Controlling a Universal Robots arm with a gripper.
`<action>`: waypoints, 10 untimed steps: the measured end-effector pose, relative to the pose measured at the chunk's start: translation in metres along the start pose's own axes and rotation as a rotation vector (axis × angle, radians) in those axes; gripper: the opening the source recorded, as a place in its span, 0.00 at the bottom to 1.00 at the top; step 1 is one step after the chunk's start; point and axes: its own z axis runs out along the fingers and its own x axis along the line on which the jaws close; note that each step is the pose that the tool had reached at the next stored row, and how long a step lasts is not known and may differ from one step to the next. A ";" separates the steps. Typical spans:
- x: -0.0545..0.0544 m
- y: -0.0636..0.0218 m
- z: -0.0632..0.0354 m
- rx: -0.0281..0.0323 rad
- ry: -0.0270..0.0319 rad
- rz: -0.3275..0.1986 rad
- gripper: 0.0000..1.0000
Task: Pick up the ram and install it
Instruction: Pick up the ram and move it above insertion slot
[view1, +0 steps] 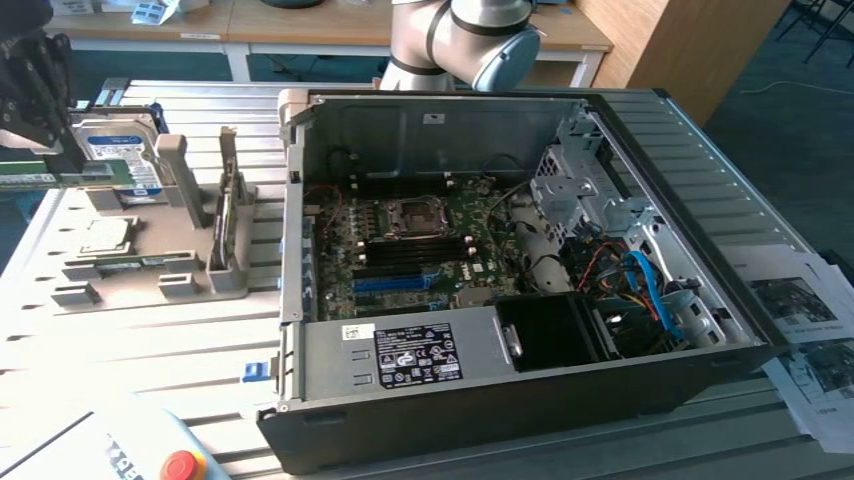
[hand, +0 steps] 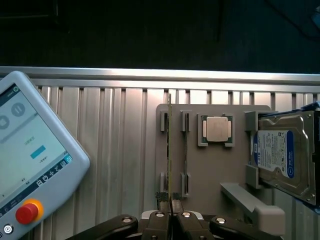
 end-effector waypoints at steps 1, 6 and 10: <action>0.000 0.0001 -0.0016 0.0000 0.0001 0.000 0.12; 0.000 0.0005 -0.0101 0.0000 0.0004 0.000 0.12; 0.000 0.0007 -0.0136 0.0003 0.0003 0.000 0.12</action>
